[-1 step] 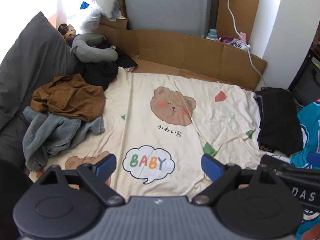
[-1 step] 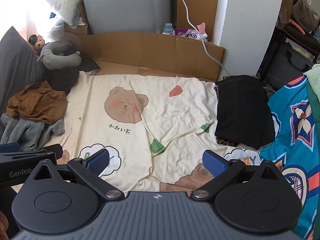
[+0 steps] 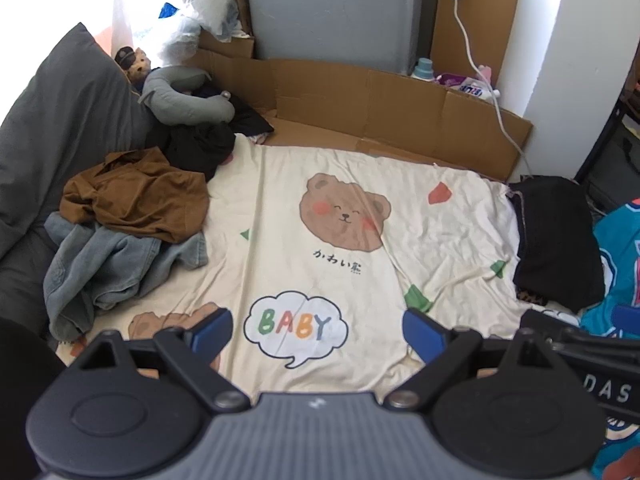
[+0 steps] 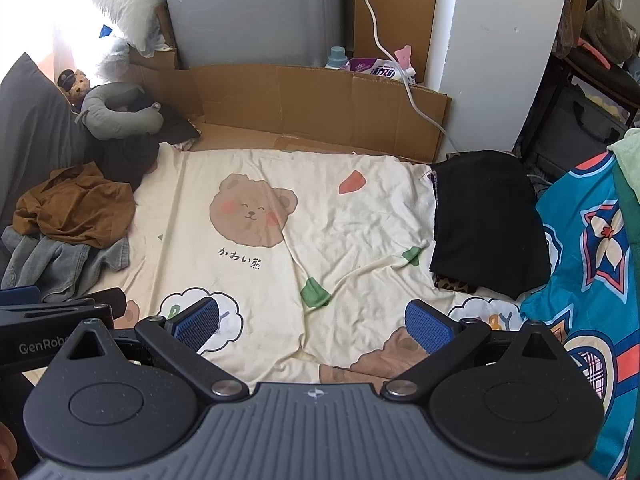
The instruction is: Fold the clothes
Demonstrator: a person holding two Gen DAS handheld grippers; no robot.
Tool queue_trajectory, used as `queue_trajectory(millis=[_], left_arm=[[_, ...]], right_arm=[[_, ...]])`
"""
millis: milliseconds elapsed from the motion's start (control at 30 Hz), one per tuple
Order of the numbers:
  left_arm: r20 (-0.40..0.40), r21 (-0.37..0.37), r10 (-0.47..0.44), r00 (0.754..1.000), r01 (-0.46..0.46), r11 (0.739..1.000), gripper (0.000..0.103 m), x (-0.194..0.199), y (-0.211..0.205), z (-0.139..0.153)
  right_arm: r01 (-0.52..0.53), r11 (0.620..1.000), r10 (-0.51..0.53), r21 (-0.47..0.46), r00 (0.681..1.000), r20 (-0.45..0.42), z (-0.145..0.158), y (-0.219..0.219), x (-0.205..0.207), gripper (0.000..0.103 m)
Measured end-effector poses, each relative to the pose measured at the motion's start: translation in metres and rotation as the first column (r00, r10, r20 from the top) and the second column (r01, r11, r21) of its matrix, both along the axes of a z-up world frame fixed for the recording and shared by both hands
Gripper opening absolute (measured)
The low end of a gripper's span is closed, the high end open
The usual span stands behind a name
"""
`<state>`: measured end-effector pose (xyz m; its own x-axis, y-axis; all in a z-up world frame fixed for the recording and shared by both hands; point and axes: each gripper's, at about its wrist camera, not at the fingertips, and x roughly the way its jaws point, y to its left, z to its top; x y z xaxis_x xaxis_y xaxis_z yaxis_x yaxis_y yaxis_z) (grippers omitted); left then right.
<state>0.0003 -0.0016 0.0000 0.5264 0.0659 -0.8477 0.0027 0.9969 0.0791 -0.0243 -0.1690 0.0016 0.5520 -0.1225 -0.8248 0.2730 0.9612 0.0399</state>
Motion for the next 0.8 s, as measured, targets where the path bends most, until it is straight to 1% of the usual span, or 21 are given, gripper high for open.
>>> queue_trajectory(millis=[100, 167, 233, 267, 367, 567, 800], left_arm=[[0.009, 0.028, 0.000, 1.000, 0.000, 1.000, 0.093, -0.001, -0.005, 0.000], [0.038, 0.052, 0.006, 0.999, -0.008, 0.999, 0.093, -0.007, -0.016, -0.002], [0.013, 0.015, 0.004, 1.000, -0.005, 1.000, 0.093, -0.003, -0.016, -0.003], [0.005, 0.017, 0.004, 1.000, -0.004, 1.000, 0.093, -0.001, -0.019, -0.004], [0.014, -0.023, -0.009, 1.000, 0.010, 1.000, 0.093, -0.002, 0.000, -0.001], [0.009, -0.024, -0.009, 1.000, 0.009, 1.000, 0.093, 0.000, -0.001, -0.001], [0.036, 0.003, -0.003, 0.999, 0.003, 1.000, 0.093, -0.003, -0.006, -0.003]], right_arm=[[0.002, 1.000, -0.002, -0.006, 1.000, 0.006, 0.000, 0.001, 0.000, 0.102], [0.004, 1.000, -0.004, -0.010, 1.000, 0.011, 0.001, 0.001, 0.000, 0.102], [0.006, 1.000, -0.006, -0.014, 1.000, 0.015, 0.001, 0.002, 0.000, 0.102], [0.005, 1.000, -0.005, -0.013, 1.000, 0.014, 0.001, 0.002, 0.000, 0.102], [0.002, 1.000, -0.002, -0.006, 1.000, 0.007, 0.000, 0.000, 0.001, 0.102], [0.002, 1.000, -0.002, -0.004, 1.000, 0.001, -0.001, -0.001, 0.001, 0.102], [-0.007, 1.000, 0.007, 0.014, 1.000, 0.009, 0.000, 0.000, 0.000, 0.102]])
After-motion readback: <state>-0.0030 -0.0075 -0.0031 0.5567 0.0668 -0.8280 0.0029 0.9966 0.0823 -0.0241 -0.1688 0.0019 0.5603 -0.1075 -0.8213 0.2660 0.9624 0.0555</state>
